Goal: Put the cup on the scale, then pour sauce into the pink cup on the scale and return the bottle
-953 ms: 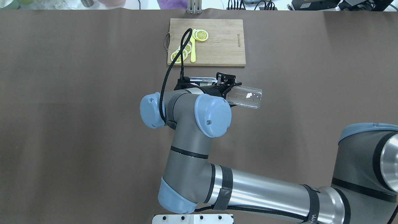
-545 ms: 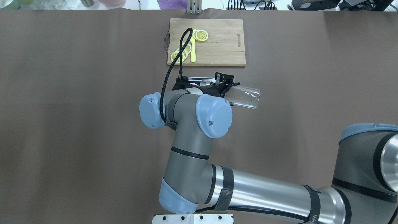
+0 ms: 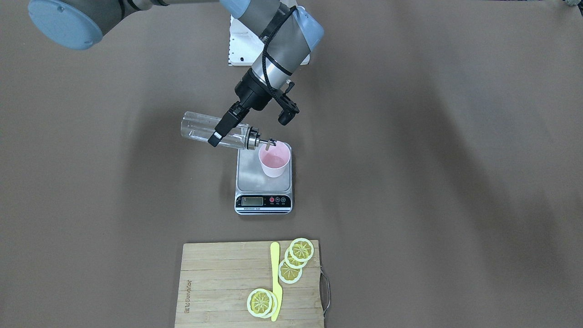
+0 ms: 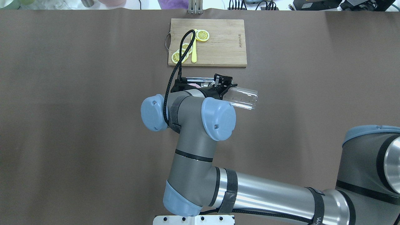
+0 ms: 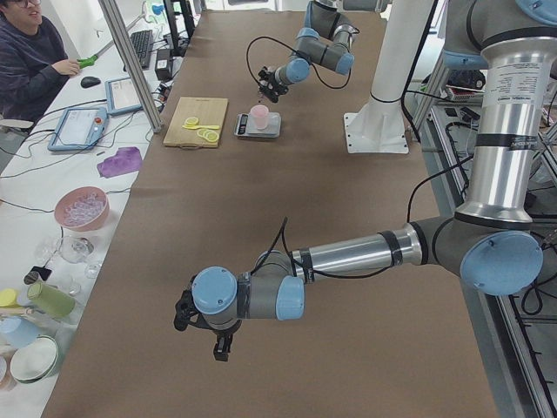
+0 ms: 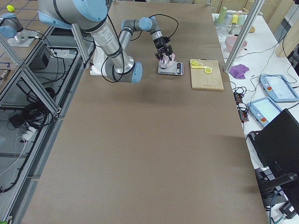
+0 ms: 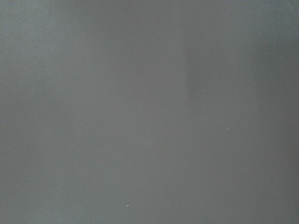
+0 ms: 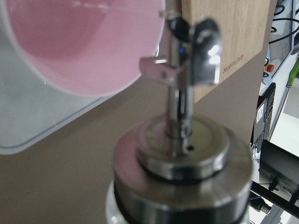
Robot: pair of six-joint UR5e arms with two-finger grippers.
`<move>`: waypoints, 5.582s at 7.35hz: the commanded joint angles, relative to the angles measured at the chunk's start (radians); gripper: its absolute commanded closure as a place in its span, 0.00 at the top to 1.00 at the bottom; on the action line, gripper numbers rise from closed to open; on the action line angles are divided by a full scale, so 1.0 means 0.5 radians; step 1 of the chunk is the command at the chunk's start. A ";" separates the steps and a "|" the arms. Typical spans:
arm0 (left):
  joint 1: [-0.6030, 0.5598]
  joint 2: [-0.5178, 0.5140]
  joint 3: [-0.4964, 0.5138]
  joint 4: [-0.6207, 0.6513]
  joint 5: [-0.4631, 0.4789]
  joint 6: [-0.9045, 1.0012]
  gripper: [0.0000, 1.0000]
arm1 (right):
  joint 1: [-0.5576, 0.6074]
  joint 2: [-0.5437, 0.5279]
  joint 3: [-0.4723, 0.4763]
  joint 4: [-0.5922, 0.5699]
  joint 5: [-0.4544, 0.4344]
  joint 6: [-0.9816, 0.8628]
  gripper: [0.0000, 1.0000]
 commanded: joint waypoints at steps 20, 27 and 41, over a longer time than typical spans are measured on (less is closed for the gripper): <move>0.000 0.012 -0.027 -0.010 0.000 0.003 0.98 | 0.689 -1.244 0.748 2.503 1.595 -0.370 0.00; 0.000 0.015 -0.027 -0.050 0.003 0.000 0.98 | 0.854 -1.324 -0.054 3.928 2.031 -0.026 0.00; 0.000 0.015 -0.015 -0.109 0.006 -0.003 0.98 | 0.894 -1.208 -0.281 4.315 2.080 0.195 0.00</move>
